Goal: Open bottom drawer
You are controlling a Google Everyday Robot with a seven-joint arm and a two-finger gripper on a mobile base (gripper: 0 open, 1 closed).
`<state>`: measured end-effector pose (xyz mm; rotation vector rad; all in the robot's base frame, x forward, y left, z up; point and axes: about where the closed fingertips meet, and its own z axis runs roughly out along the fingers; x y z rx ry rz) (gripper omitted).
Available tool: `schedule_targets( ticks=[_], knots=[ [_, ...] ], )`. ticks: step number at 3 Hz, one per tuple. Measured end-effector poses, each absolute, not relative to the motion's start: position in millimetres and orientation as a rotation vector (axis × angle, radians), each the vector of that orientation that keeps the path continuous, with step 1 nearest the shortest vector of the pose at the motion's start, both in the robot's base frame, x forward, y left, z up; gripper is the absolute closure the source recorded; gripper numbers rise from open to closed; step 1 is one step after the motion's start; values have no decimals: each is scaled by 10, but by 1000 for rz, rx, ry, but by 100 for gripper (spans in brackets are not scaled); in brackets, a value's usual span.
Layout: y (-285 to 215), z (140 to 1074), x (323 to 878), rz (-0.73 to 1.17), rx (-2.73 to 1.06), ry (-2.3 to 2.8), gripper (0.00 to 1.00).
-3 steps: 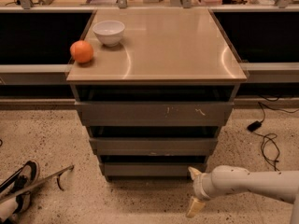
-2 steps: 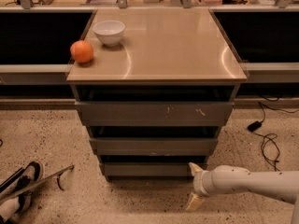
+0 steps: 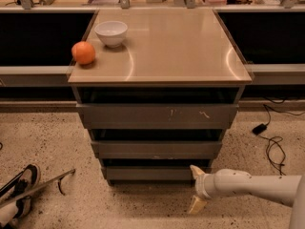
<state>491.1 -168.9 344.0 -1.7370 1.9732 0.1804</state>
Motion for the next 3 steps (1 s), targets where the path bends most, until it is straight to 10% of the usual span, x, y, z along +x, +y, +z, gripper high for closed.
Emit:
schedule_targets(
  ticks=[3],
  knots=[
    [-1950, 2385, 5402, 178, -1814, 1997, 0]
  ],
)
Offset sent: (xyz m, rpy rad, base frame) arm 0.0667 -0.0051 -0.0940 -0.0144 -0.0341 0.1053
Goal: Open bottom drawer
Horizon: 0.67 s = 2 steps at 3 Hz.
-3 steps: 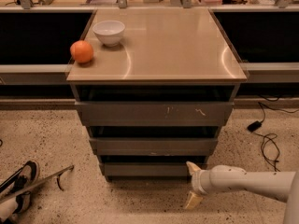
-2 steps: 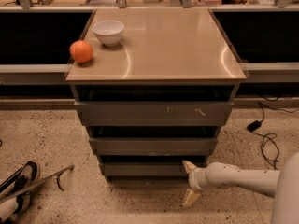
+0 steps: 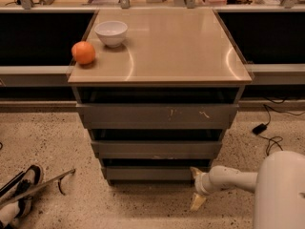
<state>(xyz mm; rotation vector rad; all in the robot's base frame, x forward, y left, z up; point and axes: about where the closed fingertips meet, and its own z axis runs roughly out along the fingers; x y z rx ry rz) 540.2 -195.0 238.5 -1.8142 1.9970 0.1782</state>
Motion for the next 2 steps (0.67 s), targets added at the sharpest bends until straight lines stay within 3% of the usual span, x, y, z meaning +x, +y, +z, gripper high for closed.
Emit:
schedule_targets(
  ticks=[2],
  knots=[
    [-1982, 2234, 5521, 184, -1799, 1996, 0]
  ],
)
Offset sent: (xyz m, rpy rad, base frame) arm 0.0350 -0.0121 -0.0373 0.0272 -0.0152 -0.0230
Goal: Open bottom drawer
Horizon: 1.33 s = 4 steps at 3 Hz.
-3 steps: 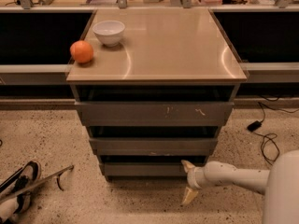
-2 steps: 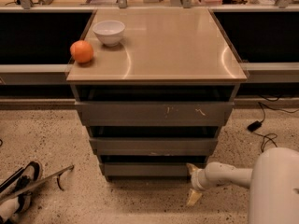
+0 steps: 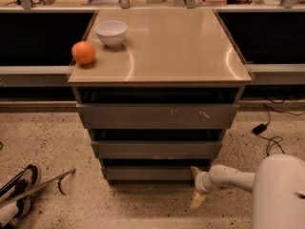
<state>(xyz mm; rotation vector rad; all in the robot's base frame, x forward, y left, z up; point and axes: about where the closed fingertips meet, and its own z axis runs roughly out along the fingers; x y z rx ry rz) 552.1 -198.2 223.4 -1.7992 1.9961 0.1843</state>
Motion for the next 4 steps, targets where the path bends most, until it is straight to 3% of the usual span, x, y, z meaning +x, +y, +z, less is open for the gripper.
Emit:
schedule_targets(
  ticks=[2, 4],
  knots=[
    [-2118, 1671, 5764, 244, -1791, 1978, 0],
    [-1948, 1708, 5812, 277, -1816, 1928, 0]
  ],
)
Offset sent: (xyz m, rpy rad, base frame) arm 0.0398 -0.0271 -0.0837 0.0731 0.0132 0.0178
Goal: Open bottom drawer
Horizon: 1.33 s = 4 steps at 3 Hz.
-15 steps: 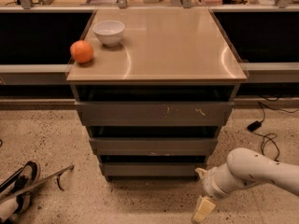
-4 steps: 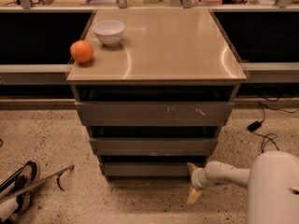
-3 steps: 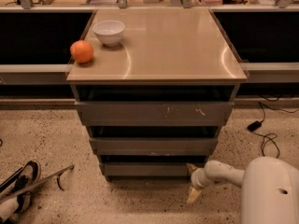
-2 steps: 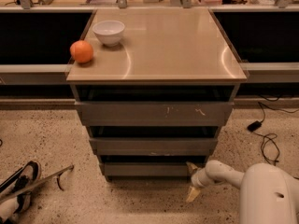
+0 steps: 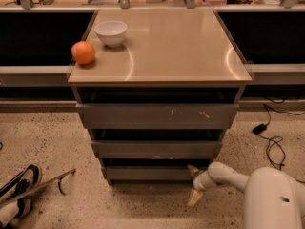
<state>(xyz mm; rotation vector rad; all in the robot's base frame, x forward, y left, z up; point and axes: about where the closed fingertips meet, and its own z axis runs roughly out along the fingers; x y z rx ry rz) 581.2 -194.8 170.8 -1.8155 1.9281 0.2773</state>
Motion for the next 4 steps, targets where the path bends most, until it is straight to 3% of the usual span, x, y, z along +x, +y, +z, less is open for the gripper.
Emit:
schedule_targets(
  ticks=[4],
  knots=[
    [-1634, 1603, 5836, 463, -1850, 1874, 0]
  ],
)
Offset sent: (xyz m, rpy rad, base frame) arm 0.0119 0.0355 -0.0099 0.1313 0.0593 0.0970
